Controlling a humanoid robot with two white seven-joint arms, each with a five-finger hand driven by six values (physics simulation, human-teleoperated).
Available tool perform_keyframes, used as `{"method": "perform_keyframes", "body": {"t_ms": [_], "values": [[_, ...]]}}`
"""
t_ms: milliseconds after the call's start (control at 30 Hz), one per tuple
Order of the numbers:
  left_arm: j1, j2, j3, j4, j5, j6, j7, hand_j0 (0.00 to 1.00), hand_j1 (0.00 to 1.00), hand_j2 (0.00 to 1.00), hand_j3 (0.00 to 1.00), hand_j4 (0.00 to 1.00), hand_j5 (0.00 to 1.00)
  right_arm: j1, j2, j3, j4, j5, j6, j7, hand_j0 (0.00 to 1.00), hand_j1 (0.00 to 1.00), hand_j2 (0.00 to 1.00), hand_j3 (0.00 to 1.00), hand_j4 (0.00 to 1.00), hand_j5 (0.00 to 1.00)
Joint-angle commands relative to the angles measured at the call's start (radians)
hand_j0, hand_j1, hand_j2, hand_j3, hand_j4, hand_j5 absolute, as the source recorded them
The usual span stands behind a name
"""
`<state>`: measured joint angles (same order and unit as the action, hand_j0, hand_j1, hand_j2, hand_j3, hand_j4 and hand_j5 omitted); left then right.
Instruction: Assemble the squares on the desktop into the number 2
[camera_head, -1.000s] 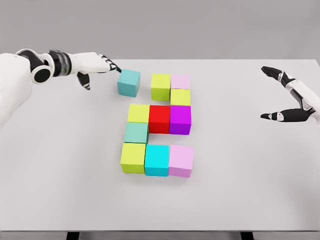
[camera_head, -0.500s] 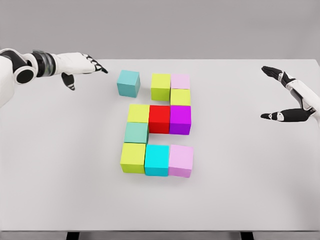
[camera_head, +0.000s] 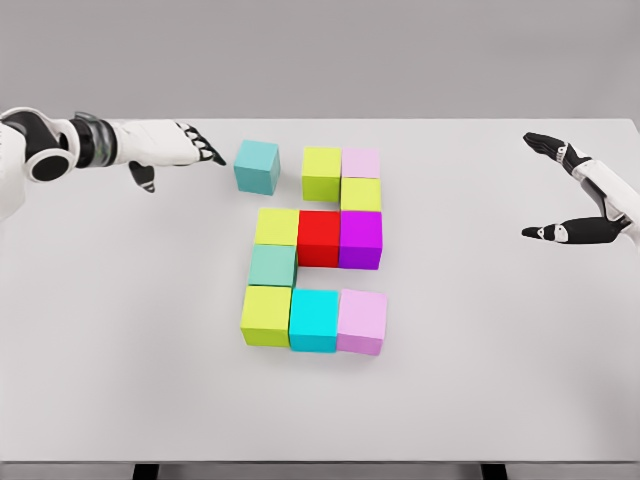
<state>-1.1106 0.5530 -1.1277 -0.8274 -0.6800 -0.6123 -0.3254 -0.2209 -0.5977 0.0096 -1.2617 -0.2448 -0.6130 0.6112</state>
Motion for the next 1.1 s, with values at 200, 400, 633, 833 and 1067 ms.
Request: {"method": "perform_keyframes", "body": {"t_ms": [200,400,633,833,1067], "values": [[0.002,-0.016,-0.004,-0.025,0.002,0.001,0.000,1.00,1.00,1.00,1.00,1.00,1.00,0.000,-0.002,0.000,-0.001,-0.008,0.002,0.000,1.00,1.00,1.00,1.00,1.00,1.00],[0.008,-0.028,-0.006,-0.027,0.002,0.001,0.000,1.00,1.00,1.00,1.00,1.00,1.00,0.000,-0.002,0.000,-0.001,-0.008,0.002,0.000,1.00,1.00,1.00,1.00,1.00,1.00],[0.005,-0.027,-0.001,-0.001,0.002,0.001,0.000,1.00,1.00,1.00,1.00,1.00,1.00,0.000,-0.001,0.000,-0.001,-0.008,0.002,0.000,1.00,1.00,1.00,1.00,1.00,1.00],[-0.017,-0.091,0.008,0.143,0.002,0.001,0.000,1.00,1.00,1.00,1.00,1.00,1.00,0.000,-0.002,0.000,-0.001,-0.010,0.002,0.000,1.00,1.00,1.00,1.00,1.00,1.00],[-0.049,-0.173,0.023,0.241,0.000,0.001,0.000,1.00,1.00,1.00,1.00,1.00,1.00,0.002,-0.001,0.000,-0.001,-0.010,0.002,0.000,1.00,1.00,1.00,1.00,1.00,1.00]]}}
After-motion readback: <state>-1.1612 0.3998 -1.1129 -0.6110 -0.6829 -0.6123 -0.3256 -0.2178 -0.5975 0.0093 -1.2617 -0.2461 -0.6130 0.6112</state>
